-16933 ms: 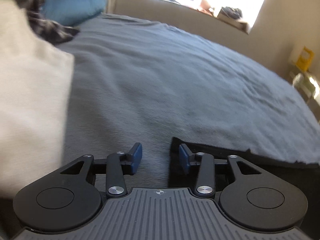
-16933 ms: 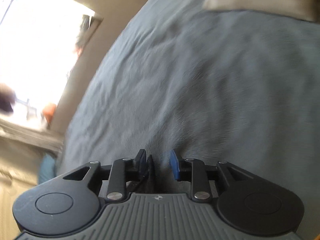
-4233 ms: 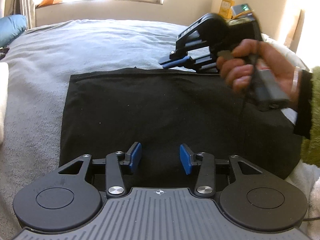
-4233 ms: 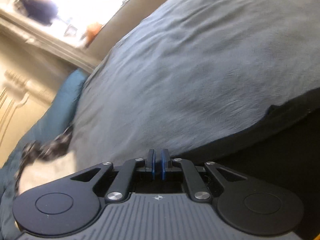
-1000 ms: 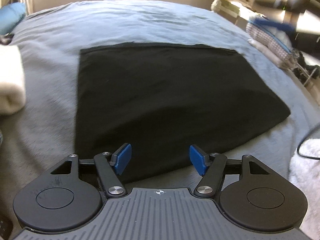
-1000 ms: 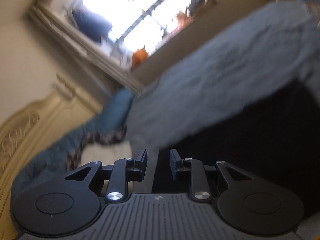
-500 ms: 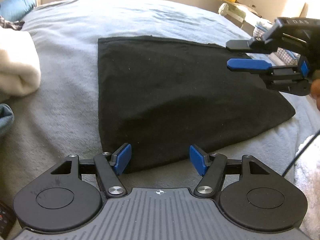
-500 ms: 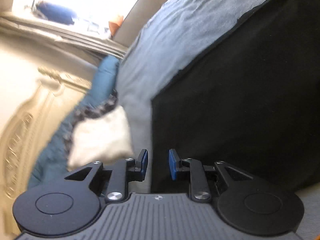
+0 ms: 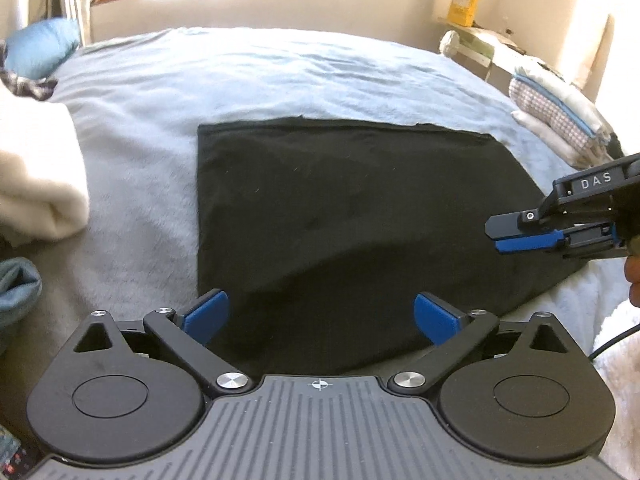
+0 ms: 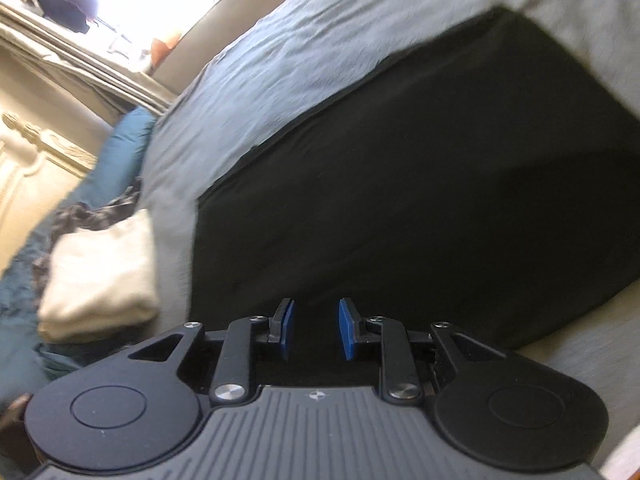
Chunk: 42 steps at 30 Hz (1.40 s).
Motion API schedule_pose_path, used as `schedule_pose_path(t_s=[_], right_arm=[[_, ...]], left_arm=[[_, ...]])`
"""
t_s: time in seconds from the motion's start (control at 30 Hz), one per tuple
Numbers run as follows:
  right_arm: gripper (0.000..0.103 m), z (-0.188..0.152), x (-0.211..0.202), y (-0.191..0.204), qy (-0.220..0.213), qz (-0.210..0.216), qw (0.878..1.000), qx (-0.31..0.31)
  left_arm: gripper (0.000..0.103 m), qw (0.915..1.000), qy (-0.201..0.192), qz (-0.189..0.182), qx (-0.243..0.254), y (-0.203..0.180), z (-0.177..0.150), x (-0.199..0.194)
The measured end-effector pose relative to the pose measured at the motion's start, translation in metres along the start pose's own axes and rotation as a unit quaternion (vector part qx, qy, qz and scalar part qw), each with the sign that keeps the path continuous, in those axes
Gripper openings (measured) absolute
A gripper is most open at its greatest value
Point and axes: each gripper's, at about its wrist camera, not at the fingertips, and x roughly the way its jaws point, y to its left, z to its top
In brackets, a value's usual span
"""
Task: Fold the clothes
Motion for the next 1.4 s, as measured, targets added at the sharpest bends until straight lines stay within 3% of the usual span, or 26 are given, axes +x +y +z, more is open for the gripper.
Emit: schedule_pose_path(t_s=[0.2, 0.5, 0.87, 1.4], right_arm=[[0.027, 0.0, -0.005, 0.0, -0.005, -0.009, 1.0, 0.005], [0.03, -0.002, -0.002, -0.003, 0.006, -0.017, 1.0, 0.01], [0.033, -0.004, 0.002, -0.002, 0.013, -0.019, 1.0, 0.01], [0.035, -0.006, 0.006, 0.002, 0.015, -0.027, 1.0, -0.003]], left_arm=[[0.103, 0.9994, 0.002, 0.03, 0.014, -0.014, 0.01, 0.007], [0.103, 0.9946, 0.02, 0.073, -0.071, -0.007, 0.024, 0.008], [0.103, 0.9924, 0.061, 0.074, -0.078, -0.007, 0.018, 0.012], [0.103, 0.9954, 0.016, 0.062, -0.071, -0.012, 0.024, 0.003]])
